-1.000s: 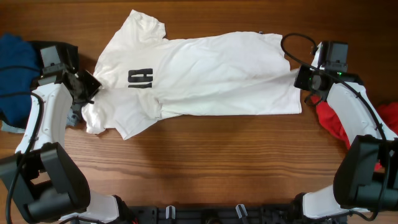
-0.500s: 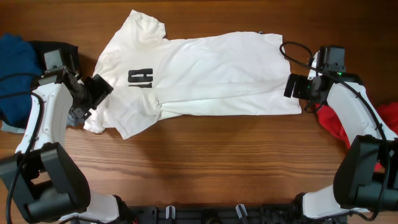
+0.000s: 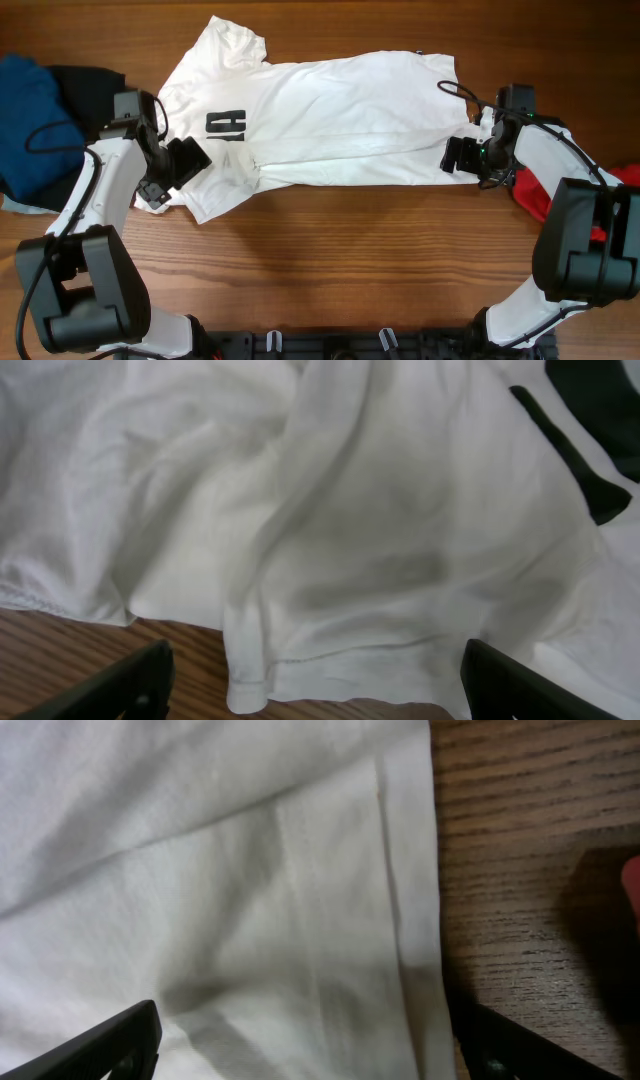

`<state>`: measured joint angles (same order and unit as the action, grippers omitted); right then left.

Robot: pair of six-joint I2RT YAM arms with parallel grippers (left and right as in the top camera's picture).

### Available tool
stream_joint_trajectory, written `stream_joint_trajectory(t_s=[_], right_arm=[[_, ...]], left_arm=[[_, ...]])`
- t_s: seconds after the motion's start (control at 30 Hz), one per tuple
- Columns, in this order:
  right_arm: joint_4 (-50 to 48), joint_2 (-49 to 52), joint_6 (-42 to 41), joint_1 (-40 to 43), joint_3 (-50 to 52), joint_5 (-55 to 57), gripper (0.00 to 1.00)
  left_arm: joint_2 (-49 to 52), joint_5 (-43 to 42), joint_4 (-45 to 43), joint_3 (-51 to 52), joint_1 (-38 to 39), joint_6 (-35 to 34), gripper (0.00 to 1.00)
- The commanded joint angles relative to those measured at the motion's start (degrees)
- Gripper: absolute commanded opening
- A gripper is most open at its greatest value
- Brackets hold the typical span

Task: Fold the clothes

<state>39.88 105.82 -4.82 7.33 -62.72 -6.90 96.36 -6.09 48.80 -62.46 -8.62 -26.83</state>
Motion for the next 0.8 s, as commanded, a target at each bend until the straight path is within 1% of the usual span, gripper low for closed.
stream_joint_trajectory(t_s=[0.0,0.1,0.13,0.17,0.2,0.23,0.27,0.3,0.4,0.43,0.47,0.5,0.53,0.6,0.63,0.7,0.77], right_arm=[[1.62,3.85,0.35,0.24,0.59,-2.16,0.93],[2.21,4.35,0.35,0.24,0.59,-2.12,0.88],[2.60,4.35,0.33,0.24,0.59,-1.92,0.80],[2.95,4.35,0.33,0.26,0.59,-1.79,0.59],[3.45,4.35,0.13,0.24,0.59,-1.14,0.44],[4.07,4.35,-0.28,0.26,0.59,-0.26,0.25],[4.76,4.35,-1.53,0.24,0.59,1.22,0.12],[5.75,4.35,-2.91,0.26,0.59,3.10,0.04],[9.31,4.35,-6.36,0.26,0.59,9.35,0.04],[10.43,4.35,-7.76,0.26,0.59,11.32,0.04],[11.74,4.35,-9.51,0.26,0.59,13.29,0.04],[13.25,4.35,-11.41,0.26,0.59,15.34,0.04],[15.10,4.33,-13.57,0.26,0.59,17.68,0.04],[17.51,4.33,-16.17,0.26,0.59,20.48,0.04],[18.32,4.33,-16.76,0.26,0.59,21.20,0.04],[19.43,4.33,-17.03,0.26,0.59,21.27,0.04],[20.72,4.33,-17.92,0.26,0.59,21.27,0.04]], left_arm=[[0.42,1.22,-2.05,3.08,0.15,1.05,0.93],[0.42,1.25,-4.07,5.16,0.15,1.07,0.93],[0.42,1.25,-5.14,6.19,0.15,1.07,0.94],[0.42,1.25,-6.03,7.26,0.15,1.07,0.93],[0.42,1.25,-6.45,7.91,0.15,1.07,0.94],[0.42,1.27,-6.47,8.35,0.15,1.07,0.93],[0.42,1.29,-6.49,8.79,0.15,1.07,0.93],[0.42,1.53,-6.43,9.31,0.15,1.07,0.93],[0.42,3.58,-6.29,10.93,0.15,1.07,0.91],[0.42,4.98,-5.81,11.26,0.15,1.05,0.84],[0.42,7.30,-4.94,11.63,0.15,1.01,0.70],[0.42,9.20,-3.80,11.74,0.09,0.48,0.47],[0.42,12.15,-1.60,11.74,-0.02,-1.84,0.34],[0.42,14.84,1.40,11.74,-0.66,-4.00,0.21],[0.42,14.99,2.51,11.74,-1.09,-3.98,0.18],[0.42,15.08,4.46,11.74,-2.34,-3.91,0.04],[0.42,16.06,5.77,11.74,-3.61,-3.91,0.04]])
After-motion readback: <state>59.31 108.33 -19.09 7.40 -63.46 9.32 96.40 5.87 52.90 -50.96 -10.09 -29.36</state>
